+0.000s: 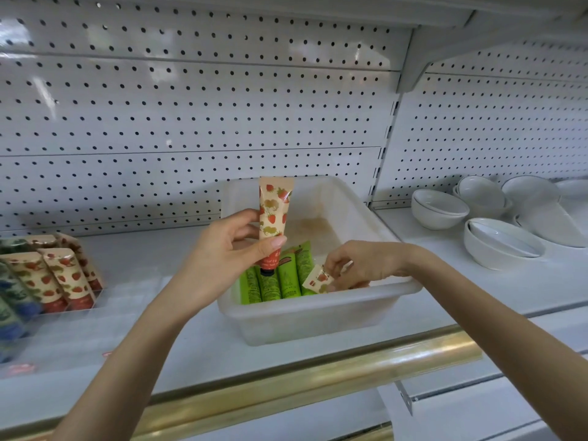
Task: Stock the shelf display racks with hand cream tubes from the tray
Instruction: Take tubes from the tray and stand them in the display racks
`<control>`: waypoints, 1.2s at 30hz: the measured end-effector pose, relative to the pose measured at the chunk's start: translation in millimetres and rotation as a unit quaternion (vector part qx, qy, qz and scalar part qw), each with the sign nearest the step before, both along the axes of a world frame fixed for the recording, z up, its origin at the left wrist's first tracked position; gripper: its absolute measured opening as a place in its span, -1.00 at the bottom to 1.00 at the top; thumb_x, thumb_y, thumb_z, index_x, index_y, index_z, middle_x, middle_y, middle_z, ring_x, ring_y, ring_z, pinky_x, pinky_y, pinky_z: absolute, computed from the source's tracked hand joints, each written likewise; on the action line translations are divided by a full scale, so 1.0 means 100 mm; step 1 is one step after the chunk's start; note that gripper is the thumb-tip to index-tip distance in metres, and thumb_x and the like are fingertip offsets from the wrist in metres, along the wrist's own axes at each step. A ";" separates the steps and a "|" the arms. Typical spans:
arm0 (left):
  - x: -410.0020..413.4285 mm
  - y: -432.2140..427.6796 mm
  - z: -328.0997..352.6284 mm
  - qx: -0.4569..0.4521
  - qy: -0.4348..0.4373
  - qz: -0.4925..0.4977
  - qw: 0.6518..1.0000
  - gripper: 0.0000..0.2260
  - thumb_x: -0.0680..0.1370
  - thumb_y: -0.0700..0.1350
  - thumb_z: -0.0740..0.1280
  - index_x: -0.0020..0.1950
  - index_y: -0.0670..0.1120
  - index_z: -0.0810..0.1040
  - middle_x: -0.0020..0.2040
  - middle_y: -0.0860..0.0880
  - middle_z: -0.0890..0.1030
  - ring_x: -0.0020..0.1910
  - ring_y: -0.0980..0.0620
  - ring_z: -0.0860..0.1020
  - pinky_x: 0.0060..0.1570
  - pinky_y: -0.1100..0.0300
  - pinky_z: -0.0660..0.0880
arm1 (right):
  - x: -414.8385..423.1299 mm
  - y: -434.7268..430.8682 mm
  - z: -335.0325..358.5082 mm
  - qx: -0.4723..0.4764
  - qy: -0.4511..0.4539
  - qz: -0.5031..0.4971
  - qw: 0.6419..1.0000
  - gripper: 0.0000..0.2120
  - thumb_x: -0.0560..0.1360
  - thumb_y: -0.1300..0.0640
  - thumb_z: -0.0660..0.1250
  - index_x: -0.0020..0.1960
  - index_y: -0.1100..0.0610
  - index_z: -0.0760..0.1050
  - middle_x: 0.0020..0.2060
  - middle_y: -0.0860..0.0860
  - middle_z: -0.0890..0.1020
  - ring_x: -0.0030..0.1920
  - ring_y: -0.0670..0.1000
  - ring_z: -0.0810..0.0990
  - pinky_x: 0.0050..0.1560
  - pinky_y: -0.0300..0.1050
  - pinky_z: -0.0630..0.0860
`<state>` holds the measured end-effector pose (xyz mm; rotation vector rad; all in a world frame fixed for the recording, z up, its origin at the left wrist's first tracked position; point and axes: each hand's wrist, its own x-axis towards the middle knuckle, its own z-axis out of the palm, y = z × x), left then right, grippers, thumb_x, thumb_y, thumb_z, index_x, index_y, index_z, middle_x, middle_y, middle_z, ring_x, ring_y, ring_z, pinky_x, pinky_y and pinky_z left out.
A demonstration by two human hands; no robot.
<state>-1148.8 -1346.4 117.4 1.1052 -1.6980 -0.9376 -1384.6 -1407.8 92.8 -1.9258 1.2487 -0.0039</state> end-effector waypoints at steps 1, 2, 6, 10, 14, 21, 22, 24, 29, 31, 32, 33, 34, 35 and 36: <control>0.00 0.01 0.00 -0.002 0.000 0.004 1.000 -0.73 0.35 0.03 0.39 0.01 -0.01 0.58 -0.07 0.09 0.67 -0.08 0.10 0.64 0.08 -0.02 0.54 | 0.00 0.01 0.00 -0.012 0.027 0.014 0.999 -0.80 0.46 0.22 0.38 -0.22 -0.03 0.44 -0.27 -0.10 0.48 -0.31 -0.10 0.43 -0.23 -0.22 0.36; -0.01 0.02 0.00 -0.005 -0.002 0.009 1.000 -0.73 0.35 0.04 0.39 0.00 0.00 0.59 -0.06 0.12 0.67 -0.06 0.12 0.63 0.09 -0.02 0.53 | 0.00 0.02 0.00 -0.023 0.060 0.032 0.997 -0.74 0.46 0.27 0.33 -0.25 -0.06 0.40 -0.29 -0.12 0.46 -0.29 -0.11 0.41 -0.21 -0.26 0.34; -0.02 0.09 0.01 -0.012 0.020 0.034 0.999 -0.77 0.34 0.04 0.39 -0.03 0.03 0.60 -0.08 0.14 0.65 -0.09 0.12 0.64 -0.05 0.17 0.57 | -0.02 0.04 0.02 -0.086 0.103 0.068 0.989 -0.76 0.44 0.31 0.29 -0.31 0.06 0.34 -0.31 -0.07 0.43 -0.32 -0.07 0.36 -0.22 -0.18 0.34; -0.04 0.20 0.04 -0.009 0.091 0.062 0.994 -0.71 0.33 -0.04 0.39 0.02 -0.09 0.60 -0.07 0.03 0.66 -0.18 0.13 0.64 -0.23 0.32 0.56 | -0.01 0.14 0.17 -0.065 -0.139 -0.051 0.987 -0.89 0.48 0.16 0.38 -0.02 0.05 0.49 -0.11 -0.04 0.55 -0.19 -0.06 0.60 -0.16 -0.10 0.61; -0.01 0.37 -0.02 -0.011 0.131 0.100 0.986 -0.70 0.33 -0.05 0.39 0.04 -0.07 0.60 0.00 -0.07 0.65 -0.12 0.04 0.64 -0.21 0.28 0.58 | 0.05 0.26 0.30 -0.046 -0.300 -0.090 0.948 -0.73 0.49 0.12 0.33 0.18 0.12 0.49 -0.02 0.03 0.60 -0.05 -0.02 0.65 -0.09 -0.10 0.62; 0.21 0.64 -0.05 -0.006 0.168 0.166 0.972 -0.76 0.35 -0.10 0.38 0.01 -0.07 0.57 -0.04 -0.06 0.63 -0.15 0.13 0.63 -0.27 0.29 0.56 | 0.39 0.46 0.38 0.006 -0.421 -0.084 0.903 -0.71 0.35 0.16 0.40 0.07 0.12 0.52 -0.14 -0.01 0.65 -0.16 -0.04 0.66 -0.20 -0.12 0.62; 0.25 0.68 -0.05 -0.005 0.167 0.174 0.970 -0.76 0.35 -0.10 0.38 0.00 -0.07 0.57 -0.05 -0.06 0.63 -0.15 0.13 0.63 -0.26 0.29 0.57 | 0.46 0.48 0.40 0.013 -0.427 -0.078 0.901 -0.70 0.32 0.15 0.40 0.05 0.14 0.52 -0.15 -0.02 0.65 -0.18 -0.05 0.65 -0.22 -0.14 0.61; 0.35 0.74 -0.08 -0.003 0.162 0.196 0.967 -0.81 0.38 -0.13 0.39 -0.01 -0.07 0.57 -0.09 -0.04 0.63 -0.17 0.15 0.62 -0.27 0.31 0.56 | 0.59 0.52 0.42 0.027 -0.436 -0.062 0.897 -0.69 0.30 0.14 0.40 0.03 0.15 0.53 -0.18 -0.03 0.65 -0.20 -0.09 0.65 -0.26 -0.17 0.60; 0.67 0.84 -0.16 0.003 0.149 0.238 0.960 -0.80 0.33 -0.12 0.41 -0.06 -0.04 0.59 -0.16 0.00 0.65 -0.20 0.14 0.62 -0.28 0.34 0.55 | 0.95 0.62 0.36 0.042 -0.435 -0.030 0.899 -0.71 0.30 0.11 0.40 0.00 0.14 0.53 -0.22 -0.06 0.65 -0.20 -0.08 0.65 -0.25 -0.17 0.61; 0.81 0.89 -0.17 0.007 0.146 0.245 0.958 -0.75 0.27 -0.07 0.41 -0.06 -0.03 0.59 -0.20 0.05 0.67 -0.22 0.16 0.63 -0.27 0.34 0.55 | 1.10 0.66 0.32 0.038 -0.428 -0.026 0.902 -0.72 0.29 0.10 0.41 -0.01 0.12 0.53 -0.24 -0.08 0.65 -0.21 -0.09 0.64 -0.22 -0.15 0.62; 0.89 0.91 -0.18 0.007 0.140 0.247 0.959 -0.73 0.26 -0.06 0.41 -0.07 -0.03 0.58 -0.22 0.08 0.68 -0.22 0.17 0.63 -0.25 0.35 0.56 | 1.18 0.67 0.31 0.036 -0.426 -0.025 0.904 -0.74 0.29 0.11 0.42 -0.03 0.11 0.53 -0.25 -0.08 0.64 -0.21 -0.09 0.64 -0.22 -0.15 0.62; 0.96 0.93 -0.18 0.006 0.134 0.248 0.959 -0.73 0.25 -0.05 0.41 -0.07 -0.03 0.58 -0.23 0.09 0.68 -0.23 0.18 0.63 -0.24 0.35 0.56 | 1.25 0.68 0.29 0.033 -0.424 -0.025 0.905 -0.78 0.32 0.14 0.42 -0.05 0.10 0.53 -0.26 -0.09 0.64 -0.22 -0.10 0.64 -0.24 -0.17 0.61; 1.04 0.94 -0.19 0.008 0.130 0.250 0.959 -0.73 0.24 -0.05 0.42 -0.08 -0.03 0.58 -0.25 0.09 0.68 -0.23 0.18 0.63 -0.22 0.34 0.56 | 1.33 0.69 0.28 0.030 -0.422 -0.026 0.906 -0.82 0.35 0.17 0.41 -0.06 0.10 0.53 -0.25 -0.08 0.63 -0.23 -0.10 0.64 -0.26 -0.18 0.60; 1.12 0.96 -0.19 0.009 0.126 0.251 0.960 -0.72 0.24 -0.05 0.42 -0.08 -0.04 0.59 -0.25 0.08 0.68 -0.23 0.17 0.63 -0.19 0.32 0.57 | 1.41 0.70 0.27 0.027 -0.421 -0.028 0.906 -0.85 0.38 0.19 0.41 -0.06 0.10 0.53 -0.24 -0.07 0.62 -0.22 -0.10 0.63 -0.26 -0.18 0.60; 1.20 0.97 -0.18 0.010 0.121 0.249 0.961 -0.71 0.24 -0.05 0.43 -0.06 -0.04 0.59 -0.23 0.06 0.68 -0.21 0.15 0.63 -0.16 0.30 0.58 | 1.49 0.72 0.26 0.024 -0.421 -0.032 0.906 -0.86 0.39 0.21 0.40 -0.06 0.11 0.53 -0.23 -0.06 0.61 -0.22 -0.11 0.63 -0.25 -0.17 0.60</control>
